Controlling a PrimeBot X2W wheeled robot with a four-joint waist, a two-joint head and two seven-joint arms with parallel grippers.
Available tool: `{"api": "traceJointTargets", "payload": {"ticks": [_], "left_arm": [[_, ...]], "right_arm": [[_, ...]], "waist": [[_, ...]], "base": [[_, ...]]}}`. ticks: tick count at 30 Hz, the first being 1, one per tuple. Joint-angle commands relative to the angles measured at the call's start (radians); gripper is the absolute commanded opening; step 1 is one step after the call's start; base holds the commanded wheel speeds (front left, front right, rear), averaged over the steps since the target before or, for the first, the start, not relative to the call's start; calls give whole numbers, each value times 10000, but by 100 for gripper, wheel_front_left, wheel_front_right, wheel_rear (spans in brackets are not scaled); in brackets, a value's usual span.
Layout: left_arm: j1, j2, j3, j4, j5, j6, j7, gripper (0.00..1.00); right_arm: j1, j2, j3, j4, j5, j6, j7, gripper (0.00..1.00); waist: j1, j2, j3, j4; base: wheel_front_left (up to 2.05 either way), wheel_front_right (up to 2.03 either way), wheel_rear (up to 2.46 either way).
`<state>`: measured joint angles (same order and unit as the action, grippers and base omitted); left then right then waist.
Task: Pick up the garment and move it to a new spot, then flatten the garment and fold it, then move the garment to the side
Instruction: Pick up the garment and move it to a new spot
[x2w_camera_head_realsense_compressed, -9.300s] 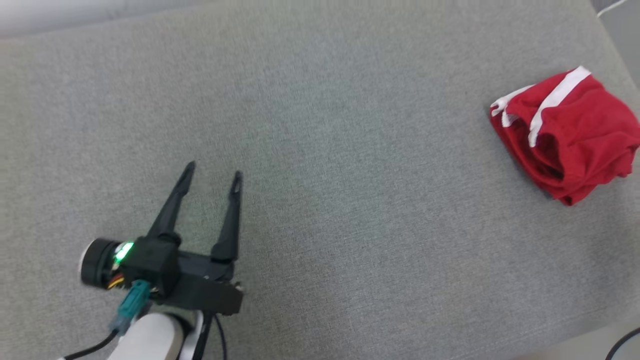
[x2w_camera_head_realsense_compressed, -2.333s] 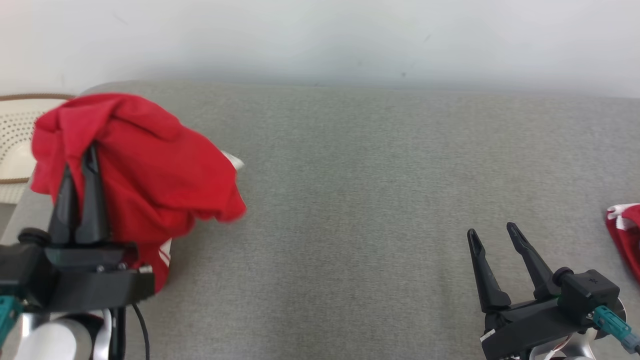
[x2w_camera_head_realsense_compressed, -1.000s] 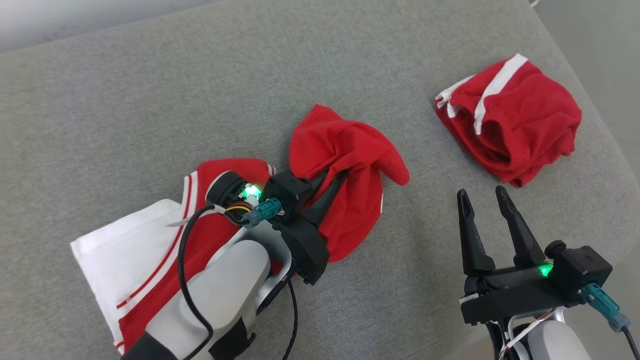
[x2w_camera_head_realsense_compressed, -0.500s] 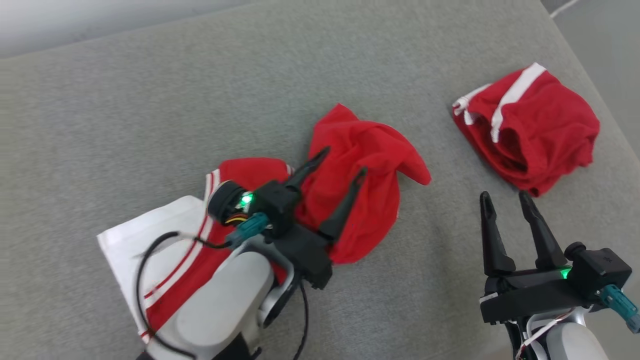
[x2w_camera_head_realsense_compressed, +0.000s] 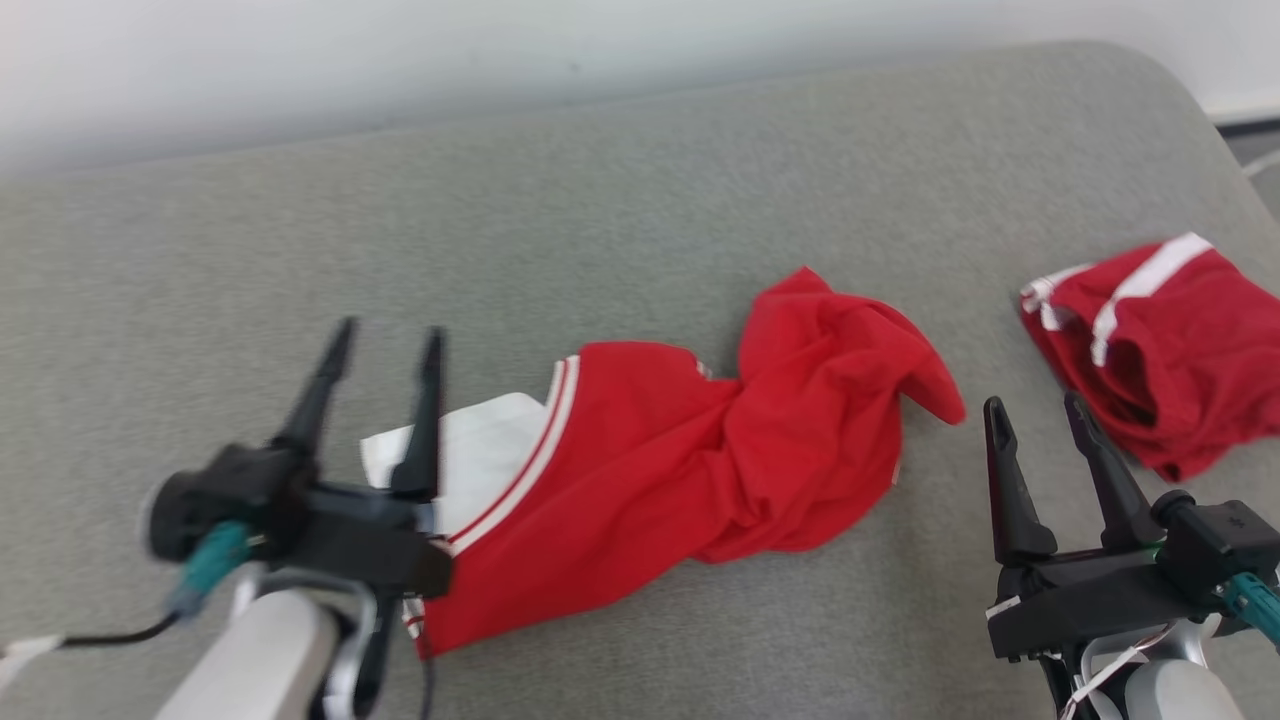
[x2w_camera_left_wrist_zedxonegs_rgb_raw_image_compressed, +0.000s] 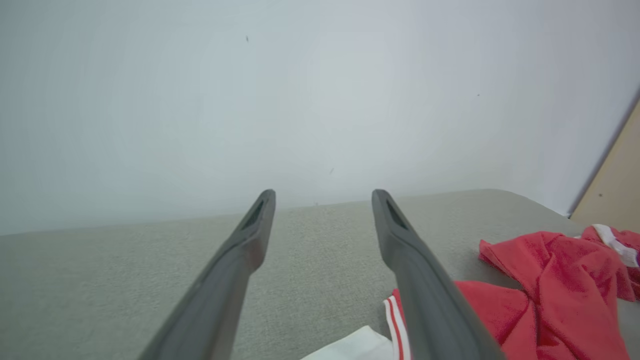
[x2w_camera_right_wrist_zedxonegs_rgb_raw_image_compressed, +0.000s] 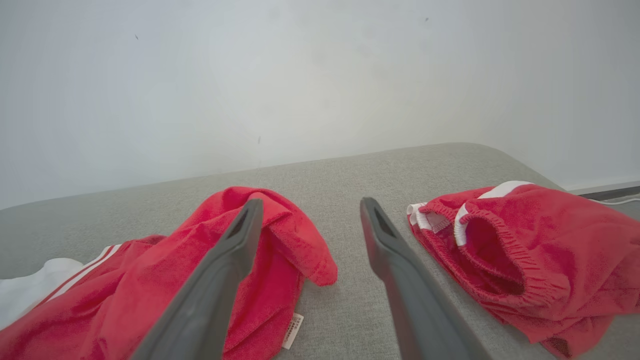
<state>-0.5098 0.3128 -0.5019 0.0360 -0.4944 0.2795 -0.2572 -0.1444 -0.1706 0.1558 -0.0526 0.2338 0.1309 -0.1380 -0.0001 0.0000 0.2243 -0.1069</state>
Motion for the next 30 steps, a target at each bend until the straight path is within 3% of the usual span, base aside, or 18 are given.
{"api": "traceJointTargets", "payload": {"ticks": [1, 12, 30], "left_arm": [[313, 152, 186, -173, -40, 104, -55, 100], [2412, 1223, 1892, -1321, 324, 566, -60, 100], [4647, 1574, 1980, -2399, 514, 1065, 192, 100]], "right_arm": [[161, -89, 19, -37, -79, -3, 39, 100], [497, -218, 313, -39, -150, -3, 331, 100], [1668, -32, 441, -704, -236, -3, 903, 100]], "waist": [[1, 0, -414, 452], [1, 0, -1070, 775], [1, 0, -1689, 729]], "base": [[0, 0, 0], [0, 0, 0], [0, 0, 0]]}}
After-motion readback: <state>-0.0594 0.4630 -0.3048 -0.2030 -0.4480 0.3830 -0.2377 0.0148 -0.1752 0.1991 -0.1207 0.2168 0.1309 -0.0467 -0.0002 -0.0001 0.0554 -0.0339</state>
